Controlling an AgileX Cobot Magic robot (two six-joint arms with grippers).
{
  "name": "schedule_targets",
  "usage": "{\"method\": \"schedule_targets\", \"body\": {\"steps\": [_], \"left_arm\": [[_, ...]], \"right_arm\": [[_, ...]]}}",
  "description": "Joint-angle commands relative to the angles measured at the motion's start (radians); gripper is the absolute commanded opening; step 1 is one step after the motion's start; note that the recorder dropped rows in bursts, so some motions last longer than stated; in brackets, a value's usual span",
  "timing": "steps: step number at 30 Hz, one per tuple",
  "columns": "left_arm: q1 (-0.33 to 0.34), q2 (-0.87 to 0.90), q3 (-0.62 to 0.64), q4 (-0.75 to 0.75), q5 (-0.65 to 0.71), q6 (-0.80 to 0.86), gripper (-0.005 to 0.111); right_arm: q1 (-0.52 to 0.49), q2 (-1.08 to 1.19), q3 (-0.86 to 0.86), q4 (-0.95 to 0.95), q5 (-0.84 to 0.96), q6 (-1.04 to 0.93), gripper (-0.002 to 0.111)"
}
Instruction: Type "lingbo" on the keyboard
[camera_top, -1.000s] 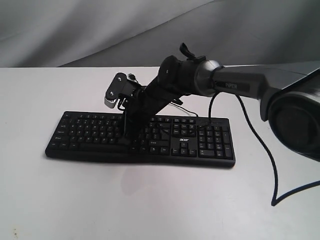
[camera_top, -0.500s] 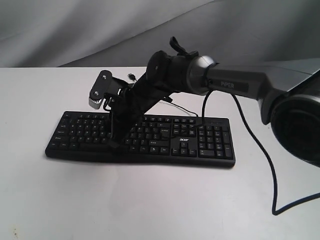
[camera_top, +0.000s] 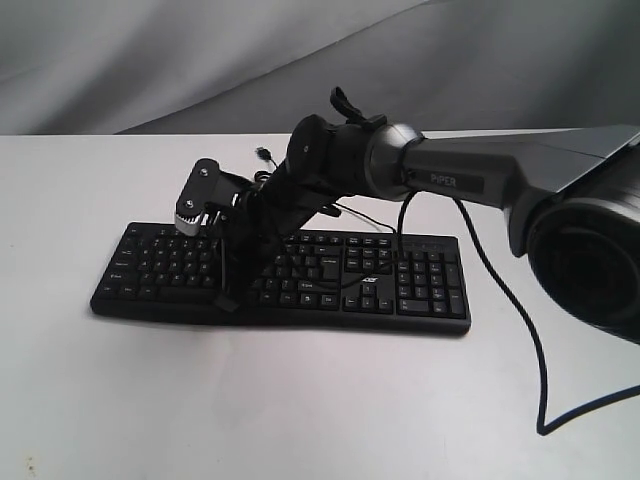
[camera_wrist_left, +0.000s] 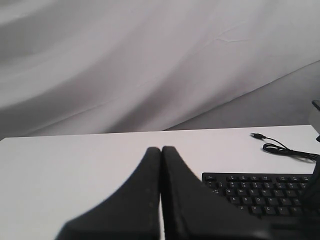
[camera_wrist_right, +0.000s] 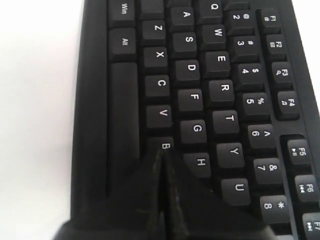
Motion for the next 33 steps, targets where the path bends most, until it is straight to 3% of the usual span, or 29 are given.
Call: {"method": "schedule_targets", "body": {"steps": [1, 23, 33], "left_arm": [[-0.007, -0.005, 0.005, 0.000, -0.007, -0.002, 0.001], [-0.007, -0.005, 0.005, 0.000, -0.007, -0.002, 0.001], [-0.007, -0.005, 0.005, 0.000, -0.007, -0.002, 0.001]], "right_arm": [[0.001, -0.009, -0.006, -0.005, 0.014, -0.009, 0.000], [-0.003, -0.035, -0.009, -0.009, -0.054, -0.010, 0.000], [0.002, 0.060, -0.172, -0.006, 0.028, 0.024, 0.000]]}}
